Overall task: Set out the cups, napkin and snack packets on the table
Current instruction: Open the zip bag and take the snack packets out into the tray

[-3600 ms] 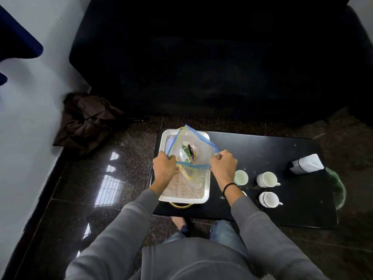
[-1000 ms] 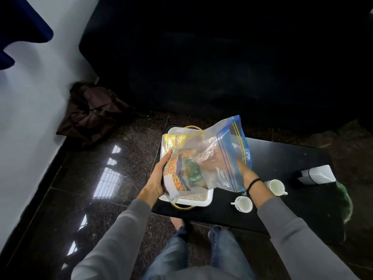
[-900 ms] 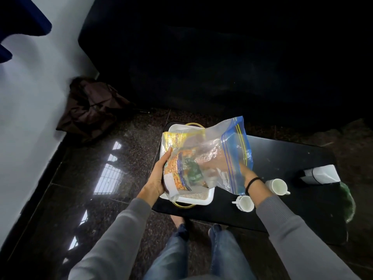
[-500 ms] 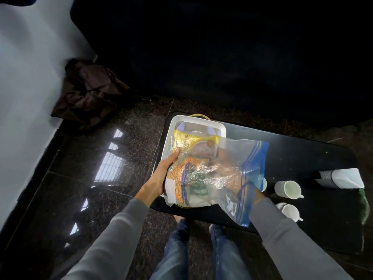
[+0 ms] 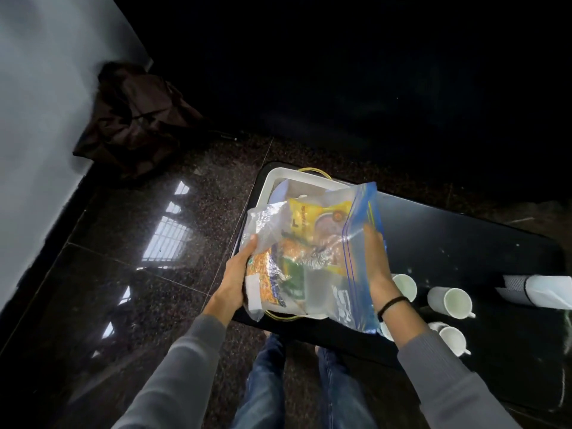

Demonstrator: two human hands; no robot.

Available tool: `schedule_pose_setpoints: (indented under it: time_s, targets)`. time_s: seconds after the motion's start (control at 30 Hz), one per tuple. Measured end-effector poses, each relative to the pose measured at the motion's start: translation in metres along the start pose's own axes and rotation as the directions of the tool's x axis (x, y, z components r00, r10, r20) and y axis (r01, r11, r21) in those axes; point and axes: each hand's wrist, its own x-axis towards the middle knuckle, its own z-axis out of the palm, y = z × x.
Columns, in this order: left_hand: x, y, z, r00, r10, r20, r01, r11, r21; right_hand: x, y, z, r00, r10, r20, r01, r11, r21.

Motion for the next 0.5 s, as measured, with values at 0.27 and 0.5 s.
schedule_pose_setpoints:
  time_s: [0.27,0.5]
  targets:
    - [0.008,-0.007,-0.016,0.960,-0.209,0.187,0.205,0.978,0.040,0.032,0.015,-0.009,0.987,-0.156,0.033,0.155,0.898,-0.413]
    - [0.007,-0.016,-0.028,0.979,-0.180,0.095,0.190,0.976,-0.111,0.036,0.025,-0.032,0.979,-0.164,0.123,0.190,0.950,-0.247]
